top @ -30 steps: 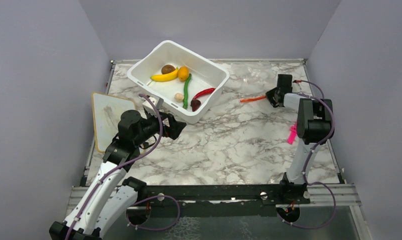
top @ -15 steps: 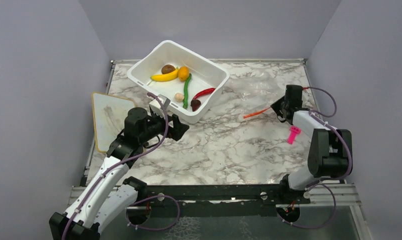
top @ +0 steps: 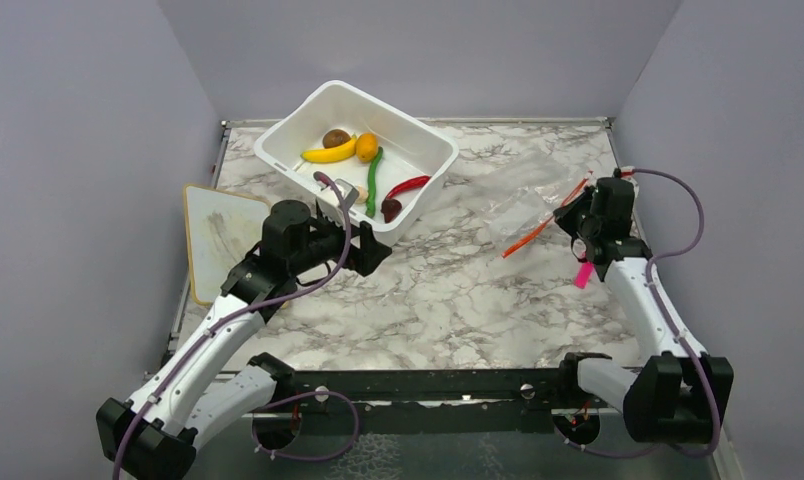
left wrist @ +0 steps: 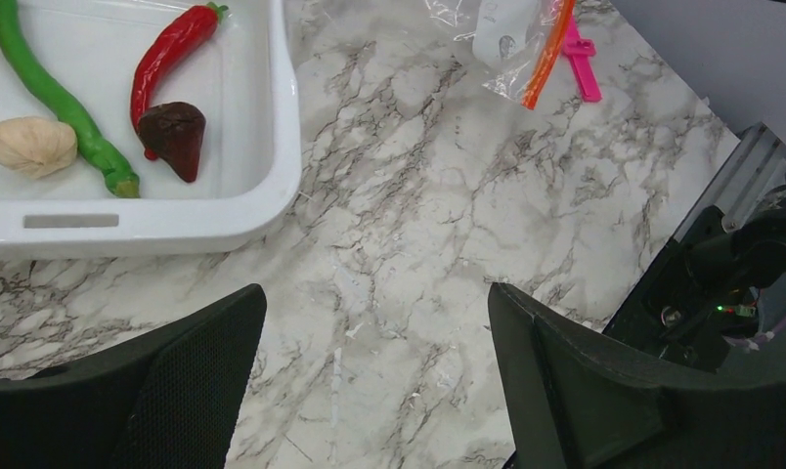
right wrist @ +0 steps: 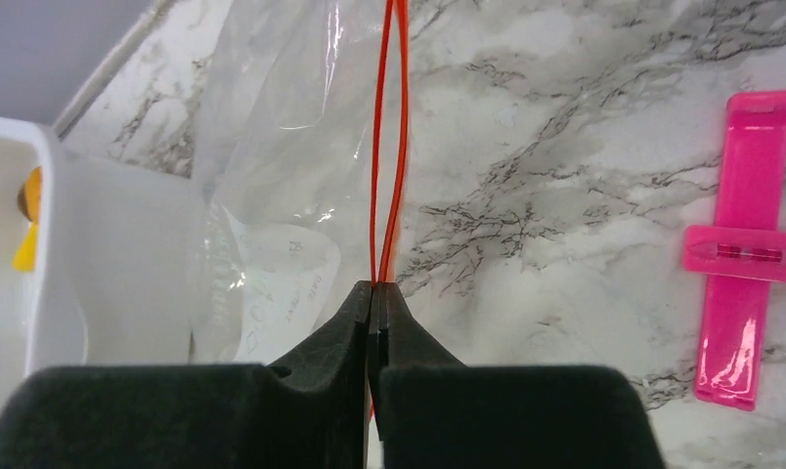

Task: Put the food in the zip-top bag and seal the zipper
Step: Pick up the zipper food storage bag at the corner of the board, then open the zipper of the food storage bag.

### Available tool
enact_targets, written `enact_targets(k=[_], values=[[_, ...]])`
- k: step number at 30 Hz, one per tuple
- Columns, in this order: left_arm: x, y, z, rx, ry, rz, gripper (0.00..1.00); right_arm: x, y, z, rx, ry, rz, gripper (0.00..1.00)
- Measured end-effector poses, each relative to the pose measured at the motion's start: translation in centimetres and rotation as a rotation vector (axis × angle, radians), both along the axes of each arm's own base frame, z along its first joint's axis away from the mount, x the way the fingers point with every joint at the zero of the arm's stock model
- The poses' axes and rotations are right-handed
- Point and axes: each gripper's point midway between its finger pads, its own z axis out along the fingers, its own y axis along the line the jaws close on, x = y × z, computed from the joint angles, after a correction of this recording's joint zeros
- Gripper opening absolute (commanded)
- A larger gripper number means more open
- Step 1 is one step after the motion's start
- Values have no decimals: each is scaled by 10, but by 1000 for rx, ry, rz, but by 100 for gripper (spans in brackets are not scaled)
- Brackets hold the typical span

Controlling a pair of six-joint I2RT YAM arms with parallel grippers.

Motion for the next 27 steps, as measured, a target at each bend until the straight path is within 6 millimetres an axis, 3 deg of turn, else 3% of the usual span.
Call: enact_targets(k=[6, 10, 22, 27], values=[[-1, -16, 5, 6, 8, -51, 86, -10, 6, 51, -34, -81, 70, 1], [-8, -31, 12, -13, 9, -104, 86, -16, 29, 75, 5, -109, 182, 1], [-33, -81, 19, -76, 65, -237, 81, -55, 118, 93, 152, -124, 604, 1], [-47, -104, 27, -121, 64, -289, 82, -85, 152, 94, 287, -148, 751, 1]])
